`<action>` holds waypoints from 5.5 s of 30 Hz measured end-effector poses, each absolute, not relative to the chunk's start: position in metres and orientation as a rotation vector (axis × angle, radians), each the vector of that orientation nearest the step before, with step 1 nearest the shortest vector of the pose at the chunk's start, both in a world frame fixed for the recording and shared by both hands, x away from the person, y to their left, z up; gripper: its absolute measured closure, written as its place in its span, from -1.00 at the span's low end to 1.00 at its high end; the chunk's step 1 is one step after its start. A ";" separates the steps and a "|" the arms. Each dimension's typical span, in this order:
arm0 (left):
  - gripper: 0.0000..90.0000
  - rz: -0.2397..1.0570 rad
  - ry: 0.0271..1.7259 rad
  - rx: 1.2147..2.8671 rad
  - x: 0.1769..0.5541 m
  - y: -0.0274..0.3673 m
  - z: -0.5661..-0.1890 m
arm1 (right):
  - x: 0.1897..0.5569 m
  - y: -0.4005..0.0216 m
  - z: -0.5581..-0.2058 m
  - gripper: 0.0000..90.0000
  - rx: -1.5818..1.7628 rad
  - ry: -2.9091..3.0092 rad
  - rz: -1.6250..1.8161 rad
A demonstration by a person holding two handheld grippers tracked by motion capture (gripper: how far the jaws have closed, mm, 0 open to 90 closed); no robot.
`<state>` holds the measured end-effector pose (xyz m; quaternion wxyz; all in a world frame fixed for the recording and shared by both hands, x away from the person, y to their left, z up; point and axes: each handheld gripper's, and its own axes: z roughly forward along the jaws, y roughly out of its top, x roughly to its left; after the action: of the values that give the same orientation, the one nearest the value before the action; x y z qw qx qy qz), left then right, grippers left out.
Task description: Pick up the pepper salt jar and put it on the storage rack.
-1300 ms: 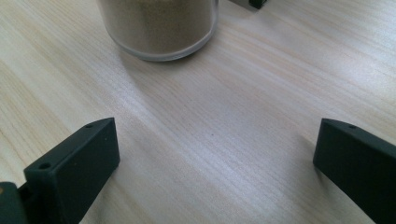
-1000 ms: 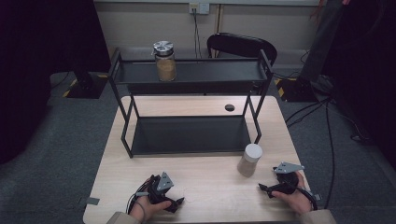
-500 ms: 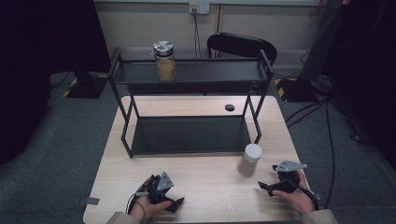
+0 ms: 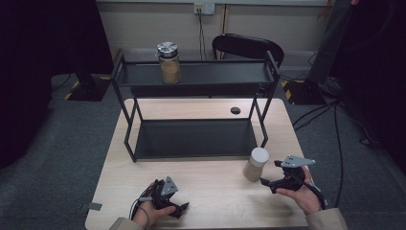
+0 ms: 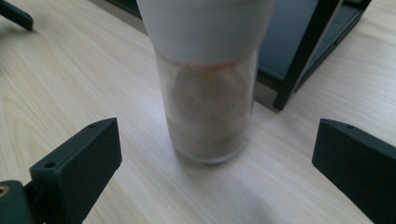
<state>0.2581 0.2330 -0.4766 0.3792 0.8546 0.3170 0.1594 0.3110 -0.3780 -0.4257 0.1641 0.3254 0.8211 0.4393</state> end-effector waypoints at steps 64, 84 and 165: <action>-1.00 0.408 0.810 2.185 0.258 0.233 -0.476 | 0.334 -0.351 -0.406 -0.22 0.722 2.314 1.337; -1.00 0.408 0.810 2.185 0.258 0.233 -0.476 | 0.345 -0.336 -0.352 -0.22 0.670 2.374 1.386; -1.00 0.409 0.816 2.187 0.258 0.232 -0.476 | 0.437 -0.209 -0.088 -0.21 0.752 2.200 1.364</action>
<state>0.2579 0.2320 -0.4755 0.3763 0.8550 0.3190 0.1601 0.4372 -0.2095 -0.0878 0.2213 0.2720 0.7959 0.4935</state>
